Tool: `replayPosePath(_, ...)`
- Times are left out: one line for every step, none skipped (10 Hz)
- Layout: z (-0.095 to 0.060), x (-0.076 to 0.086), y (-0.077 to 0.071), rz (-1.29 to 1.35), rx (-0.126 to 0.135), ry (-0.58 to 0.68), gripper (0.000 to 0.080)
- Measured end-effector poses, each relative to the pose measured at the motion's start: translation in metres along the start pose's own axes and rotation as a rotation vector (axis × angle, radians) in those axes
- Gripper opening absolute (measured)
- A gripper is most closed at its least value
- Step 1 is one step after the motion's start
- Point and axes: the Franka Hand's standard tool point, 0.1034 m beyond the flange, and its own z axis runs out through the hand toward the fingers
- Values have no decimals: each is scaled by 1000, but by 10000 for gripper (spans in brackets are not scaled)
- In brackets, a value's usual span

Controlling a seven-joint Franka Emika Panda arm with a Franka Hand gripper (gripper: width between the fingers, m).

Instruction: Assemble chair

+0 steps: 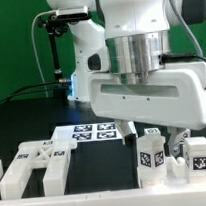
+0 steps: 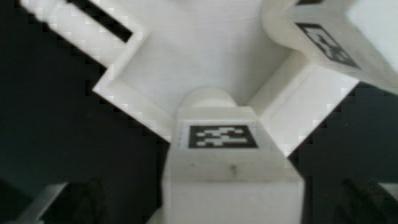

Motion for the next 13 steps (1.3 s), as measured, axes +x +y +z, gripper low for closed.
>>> replayPosePath(-1, 0, -1, -279, -27, 17, 648)
replayPosePath(-2, 0, -3, -438, -30, 14, 648)
replayPosePath(-6, 2, -3, -527, -27, 22, 648)
replayPosePath(-8, 3, -2, -537, -21, 48, 648)
replayPosePath(-7, 4, 1, -614, -31, 47, 648)
replayPosePath(-7, 4, 1, -646, -34, 46, 648)
replayPosePath(-6, 4, 1, -744, -47, 50, 648)
replayPosePath(-5, 0, -1, -825, -56, 53, 648)
replayPosePath(-6, 1, -1, -860, -56, 53, 648)
replayPosePath(-6, 3, 1, -875, -57, 53, 648)
replayPosePath(-6, 2, 1, -840, -57, 53, 640)
replayPosePath(-6, 3, 1, -841, -57, 53, 640)
replayPosePath(-5, 2, 1, -804, -55, 53, 476)
